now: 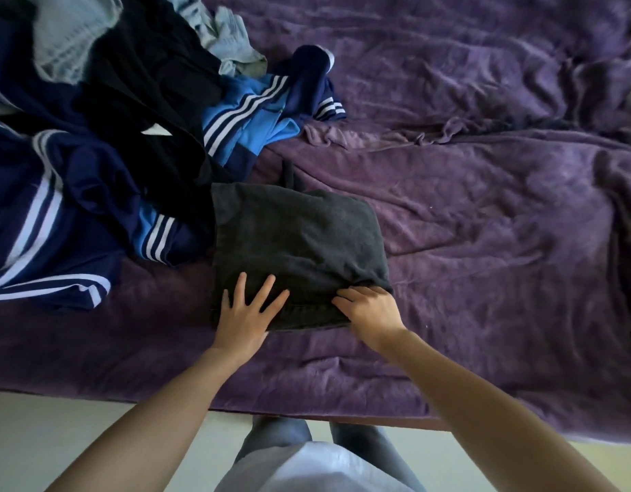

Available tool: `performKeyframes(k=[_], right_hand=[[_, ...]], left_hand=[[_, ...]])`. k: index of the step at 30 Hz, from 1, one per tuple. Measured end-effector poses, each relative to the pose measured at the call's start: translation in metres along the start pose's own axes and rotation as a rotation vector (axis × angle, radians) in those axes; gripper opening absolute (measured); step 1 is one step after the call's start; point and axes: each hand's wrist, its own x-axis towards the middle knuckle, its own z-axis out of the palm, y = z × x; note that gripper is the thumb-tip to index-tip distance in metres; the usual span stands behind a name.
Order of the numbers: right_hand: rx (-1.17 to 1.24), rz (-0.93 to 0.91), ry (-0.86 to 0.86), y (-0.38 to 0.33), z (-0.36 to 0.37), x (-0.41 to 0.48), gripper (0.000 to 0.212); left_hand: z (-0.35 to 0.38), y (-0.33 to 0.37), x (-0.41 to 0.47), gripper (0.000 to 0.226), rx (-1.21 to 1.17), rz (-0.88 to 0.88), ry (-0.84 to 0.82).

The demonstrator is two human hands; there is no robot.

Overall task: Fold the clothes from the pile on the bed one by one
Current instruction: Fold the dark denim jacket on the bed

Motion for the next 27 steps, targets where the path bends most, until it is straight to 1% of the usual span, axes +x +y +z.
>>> performKeyframes(k=[2,3,4,6,8,10,11,13,14,15,17,18,19,20,21,23,25,27], right_hand=[[-0.023,-0.009,0.021,0.003,-0.012,-0.001,0.038],[-0.029,-0.009,0.037,0.004,-0.019,-0.001,0.037],[-0.022,0.000,0.057,0.007,-0.027,0.001,0.037],[0.006,0.025,0.126,0.017,-0.048,0.004,0.040],[-0.001,0.029,0.207,0.033,-0.072,0.004,0.046],[-0.047,0.012,0.273,0.051,-0.089,-0.005,0.060],[-0.102,0.025,0.276,0.058,-0.093,-0.012,0.072],[-0.264,0.137,0.148,0.067,-0.096,-0.028,0.096],[-0.314,0.229,0.103,0.075,-0.097,-0.035,0.099],[-0.290,0.325,0.084,0.085,-0.100,-0.042,0.096],[-0.091,0.495,0.081,0.121,-0.106,-0.053,0.095],[0.025,0.548,0.036,0.145,-0.109,-0.063,0.095],[0.067,0.554,0.008,0.169,-0.113,-0.074,0.091],[0.064,0.536,0.045,0.192,-0.119,-0.089,0.084],[0.048,0.509,0.121,0.213,-0.129,-0.106,0.077],[-0.070,0.478,0.265,0.253,-0.155,-0.144,0.070],[-0.220,0.555,0.310,0.291,-0.179,-0.183,0.069],[-0.312,0.645,0.366,0.329,-0.195,-0.223,0.070]], left_hand=[[-0.017,-0.007,-0.001,0.088,0.012,0.057,0.050],[-0.027,-0.009,-0.001,0.085,-0.006,0.062,0.099],[-0.039,-0.009,0.001,0.081,-0.033,0.061,0.111],[-0.066,-0.009,0.007,0.069,-0.134,0.055,0.114],[-0.094,-0.010,0.014,0.062,-0.149,0.041,0.149],[-0.135,0.000,0.023,0.061,-0.181,0.031,0.217],[-0.158,0.008,0.028,0.062,-0.177,0.033,0.258],[-0.200,0.032,0.040,0.061,-0.144,0.046,0.308],[-0.219,0.048,0.046,0.061,-0.120,0.054,0.322],[-0.235,0.067,0.052,0.060,-0.095,0.070,0.327],[-0.259,0.107,0.068,0.061,-0.031,0.127,0.334],[-0.271,0.128,0.076,0.061,0.005,0.150,0.336],[-0.283,0.149,0.084,0.062,0.020,0.166,0.339],[-0.294,0.170,0.094,0.062,0.009,0.184,0.348],[-0.305,0.191,0.106,0.062,-0.014,0.210,0.367],[-0.325,0.236,0.131,0.063,-0.073,0.270,0.408],[-0.343,0.287,0.158,0.063,-0.098,0.358,0.440],[-0.363,0.344,0.183,0.061,-0.069,0.500,0.527]])
